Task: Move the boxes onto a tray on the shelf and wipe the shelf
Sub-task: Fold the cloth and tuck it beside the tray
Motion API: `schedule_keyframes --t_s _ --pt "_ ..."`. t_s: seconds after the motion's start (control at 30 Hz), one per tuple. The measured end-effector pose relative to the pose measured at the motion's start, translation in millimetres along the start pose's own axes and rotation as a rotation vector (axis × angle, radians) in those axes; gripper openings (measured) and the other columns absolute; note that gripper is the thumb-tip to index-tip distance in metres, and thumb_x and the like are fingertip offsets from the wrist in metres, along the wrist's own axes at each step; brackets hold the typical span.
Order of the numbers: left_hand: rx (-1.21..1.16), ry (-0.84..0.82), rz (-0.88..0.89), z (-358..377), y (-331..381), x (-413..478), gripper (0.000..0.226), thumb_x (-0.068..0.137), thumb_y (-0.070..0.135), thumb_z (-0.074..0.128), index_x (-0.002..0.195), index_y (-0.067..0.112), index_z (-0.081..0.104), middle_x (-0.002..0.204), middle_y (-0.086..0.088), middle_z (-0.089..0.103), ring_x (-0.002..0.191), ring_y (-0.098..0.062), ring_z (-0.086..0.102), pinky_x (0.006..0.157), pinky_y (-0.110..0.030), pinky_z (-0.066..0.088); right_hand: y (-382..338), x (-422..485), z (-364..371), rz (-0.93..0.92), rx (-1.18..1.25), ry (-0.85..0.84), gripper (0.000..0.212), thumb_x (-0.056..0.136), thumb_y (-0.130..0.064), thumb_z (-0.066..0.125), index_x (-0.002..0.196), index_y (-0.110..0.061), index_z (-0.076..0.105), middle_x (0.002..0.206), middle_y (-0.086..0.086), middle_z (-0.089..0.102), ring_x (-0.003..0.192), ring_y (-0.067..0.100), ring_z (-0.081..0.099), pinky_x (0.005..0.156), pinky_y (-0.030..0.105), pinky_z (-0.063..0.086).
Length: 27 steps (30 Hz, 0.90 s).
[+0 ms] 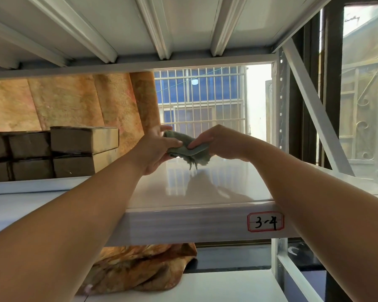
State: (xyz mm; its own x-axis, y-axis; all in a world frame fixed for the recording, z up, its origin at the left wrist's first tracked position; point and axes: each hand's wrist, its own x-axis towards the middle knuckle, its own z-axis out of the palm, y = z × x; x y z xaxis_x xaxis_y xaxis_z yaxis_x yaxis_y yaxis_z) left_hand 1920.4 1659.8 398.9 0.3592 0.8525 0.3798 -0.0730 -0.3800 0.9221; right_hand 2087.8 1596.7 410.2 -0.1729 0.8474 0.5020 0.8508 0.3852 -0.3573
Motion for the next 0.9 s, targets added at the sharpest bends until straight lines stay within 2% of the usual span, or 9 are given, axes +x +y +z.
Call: schedule_keyframes --t_s 0.07,0.13,0.2,0.27,0.37,0.47,0.6,0.73,0.9 --pt "-0.014 0.053 0.026 -2 -1 2 0.048 0.083 -0.008 0.058 0.122 0.016 0.042 0.126 -0.015 0.046 0.107 -0.029 0.057 0.082 -0.035 0.055 2 0 -1 0.090 0.044 -0.014 0.025 0.089 -0.007 0.056 0.108 -0.010 0.073 0.093 0.004 0.069 0.079 0.012 0.060 0.074 0.020 0.053" --pt "-0.028 0.054 0.067 -1 0 2 0.046 0.083 -0.011 0.055 0.119 0.016 0.044 0.118 -0.013 0.050 0.106 -0.028 0.056 0.084 -0.035 0.055 9 4 -1 0.140 0.030 0.060 0.023 0.086 -0.021 0.063 0.101 -0.008 0.074 0.102 0.007 0.071 0.094 0.018 0.063 0.089 0.034 0.052" --pt "-0.003 0.026 0.108 0 2 2 0.041 0.084 -0.012 0.055 0.118 0.010 0.051 0.106 -0.008 0.055 0.102 -0.025 0.057 0.085 -0.036 0.054 11 6 1 0.106 0.008 0.108 0.032 0.083 -0.031 0.068 0.108 -0.011 0.066 0.122 0.005 0.063 0.112 0.020 0.056 0.094 0.033 0.045" --pt "0.030 -0.041 0.144 1 3 0 0.033 0.085 -0.012 0.054 0.112 0.006 0.058 0.100 -0.006 0.059 0.098 -0.022 0.058 0.084 -0.034 0.055 11 6 3 0.056 0.080 0.051 0.050 0.080 -0.030 0.073 0.122 -0.019 0.050 0.134 0.003 0.052 0.115 0.017 0.050 0.093 0.031 0.042" --pt "0.032 -0.099 0.178 2 5 -3 0.028 0.087 -0.012 0.052 0.104 0.008 0.061 0.096 -0.004 0.061 0.093 -0.017 0.059 0.075 -0.026 0.057 10 5 3 0.090 0.125 -0.064 0.058 0.079 -0.022 0.075 0.129 -0.019 0.046 0.121 0.009 0.061 0.104 0.025 0.062 0.087 0.036 0.055" --pt "0.047 -0.026 0.212 1 4 -1 0.024 0.089 -0.008 0.052 0.108 0.006 0.059 0.097 -0.005 0.061 0.096 -0.019 0.059 0.084 -0.030 0.055 10 4 -1 0.135 0.165 -0.040 0.033 0.082 -0.020 0.071 0.113 -0.010 0.063 0.104 0.010 0.069 0.096 0.030 0.066 0.088 0.042 0.056" --pt "-0.093 0.061 0.189 -3 7 1 0.021 0.092 -0.003 0.050 0.100 0.014 0.059 0.105 -0.006 0.058 0.104 -0.023 0.056 0.077 -0.026 0.056 12 1 -8 0.184 0.610 -0.016 0.020 0.088 -0.008 0.062 0.108 -0.010 0.061 0.102 0.009 0.061 0.096 0.024 0.062 0.082 0.030 0.058" --pt "-0.229 -0.054 0.087 0 8 -1 0.021 0.095 0.006 0.050 0.115 0.010 0.054 0.124 -0.014 0.049 0.107 -0.024 0.059 0.070 -0.025 0.060 8 -2 -12 0.222 0.962 0.050 0.020 0.091 -0.003 0.054 0.110 -0.009 0.054 0.101 0.010 0.056 0.088 0.022 0.063 0.069 0.024 0.059" --pt "-0.253 -0.175 0.027 3 11 -8 0.023 0.093 -0.001 0.050 0.116 0.004 0.054 0.107 -0.014 0.060 0.091 -0.022 0.067 0.062 -0.018 0.059 5 -4 -13 0.242 1.143 0.012 0.015 0.095 0.002 0.044 0.099 -0.009 0.054 0.094 0.014 0.058 0.077 0.023 0.067 0.060 0.020 0.059"
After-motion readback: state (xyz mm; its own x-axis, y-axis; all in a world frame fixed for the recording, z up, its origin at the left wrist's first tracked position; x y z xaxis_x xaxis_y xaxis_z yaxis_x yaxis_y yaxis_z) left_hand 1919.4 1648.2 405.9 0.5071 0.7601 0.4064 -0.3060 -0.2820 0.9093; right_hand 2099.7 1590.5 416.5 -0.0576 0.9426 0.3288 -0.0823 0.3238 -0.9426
